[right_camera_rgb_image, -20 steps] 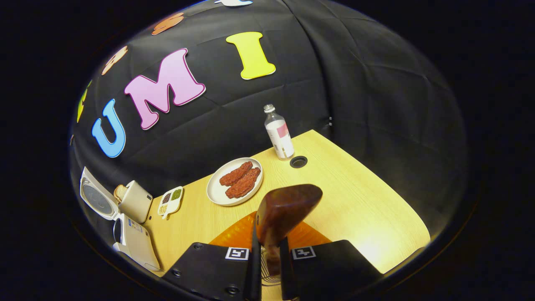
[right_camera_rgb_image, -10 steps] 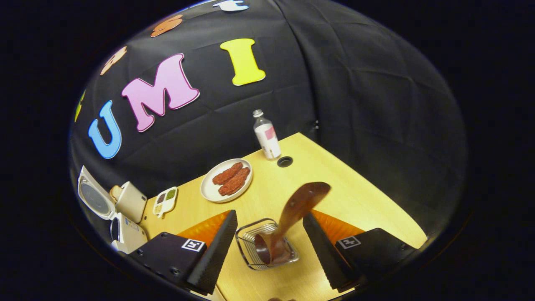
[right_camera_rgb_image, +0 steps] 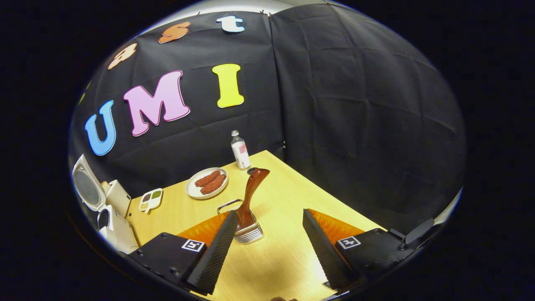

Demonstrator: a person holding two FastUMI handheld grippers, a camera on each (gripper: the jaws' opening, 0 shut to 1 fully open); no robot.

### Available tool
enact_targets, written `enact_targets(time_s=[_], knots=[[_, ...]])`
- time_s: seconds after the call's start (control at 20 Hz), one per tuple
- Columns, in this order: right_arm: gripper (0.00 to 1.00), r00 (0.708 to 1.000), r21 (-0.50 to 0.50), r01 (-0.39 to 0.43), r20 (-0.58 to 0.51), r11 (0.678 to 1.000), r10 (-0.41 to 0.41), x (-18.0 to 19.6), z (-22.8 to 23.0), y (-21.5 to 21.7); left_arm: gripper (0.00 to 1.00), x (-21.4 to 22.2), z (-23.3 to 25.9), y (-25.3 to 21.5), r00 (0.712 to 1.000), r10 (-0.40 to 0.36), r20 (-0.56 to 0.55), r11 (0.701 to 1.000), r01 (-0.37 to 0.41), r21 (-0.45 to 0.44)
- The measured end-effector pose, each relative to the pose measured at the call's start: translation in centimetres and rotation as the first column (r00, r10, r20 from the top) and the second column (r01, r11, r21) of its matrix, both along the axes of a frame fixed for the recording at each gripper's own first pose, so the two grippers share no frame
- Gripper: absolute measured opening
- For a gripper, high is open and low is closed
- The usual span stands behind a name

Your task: Close the left gripper, press the button to open the rice cooker; take a wooden spoon from the chopstick holder with the right hand, scoop a spoonful of rice and pour it into the rice cooker, then put the wooden spoon back into the chopstick holder.

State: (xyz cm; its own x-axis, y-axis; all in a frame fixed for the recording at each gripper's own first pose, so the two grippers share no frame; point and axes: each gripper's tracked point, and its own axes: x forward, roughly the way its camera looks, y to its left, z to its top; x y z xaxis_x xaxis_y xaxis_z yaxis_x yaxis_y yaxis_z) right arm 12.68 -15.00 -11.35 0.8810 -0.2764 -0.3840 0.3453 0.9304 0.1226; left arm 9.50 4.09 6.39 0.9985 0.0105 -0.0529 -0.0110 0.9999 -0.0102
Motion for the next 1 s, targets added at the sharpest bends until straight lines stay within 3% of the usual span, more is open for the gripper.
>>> enact_targets(time_s=[0.2,0.4,0.75,1.0], knots=[[0.99,0.998,-0.053,0.030,0.057,0.998,-0.027,-4.9,2.1,0.9,0.95,2.6,4.8,3.7,0.999,0.027,0.022,1.000,-0.027,0.012],[0.99,0.994,-0.108,0.047,0.105,0.993,-0.035,-7.4,3.3,1.9,0.95,5.7,8.8,6.2,0.996,0.076,0.038,0.997,-0.076,0.021],[0.99,0.994,-0.156,0.008,0.105,0.988,0.009,-8.3,4.2,1.4,0.95,12.4,15.3,9.2,0.988,0.137,0.071,0.990,-0.135,-0.031],[0.99,0.990,-0.162,-0.005,0.141,0.987,0.028,-7.3,5.4,1.1,0.95,19.3,15.2,11.0,0.989,0.145,0.002,0.989,-0.145,0.004]])
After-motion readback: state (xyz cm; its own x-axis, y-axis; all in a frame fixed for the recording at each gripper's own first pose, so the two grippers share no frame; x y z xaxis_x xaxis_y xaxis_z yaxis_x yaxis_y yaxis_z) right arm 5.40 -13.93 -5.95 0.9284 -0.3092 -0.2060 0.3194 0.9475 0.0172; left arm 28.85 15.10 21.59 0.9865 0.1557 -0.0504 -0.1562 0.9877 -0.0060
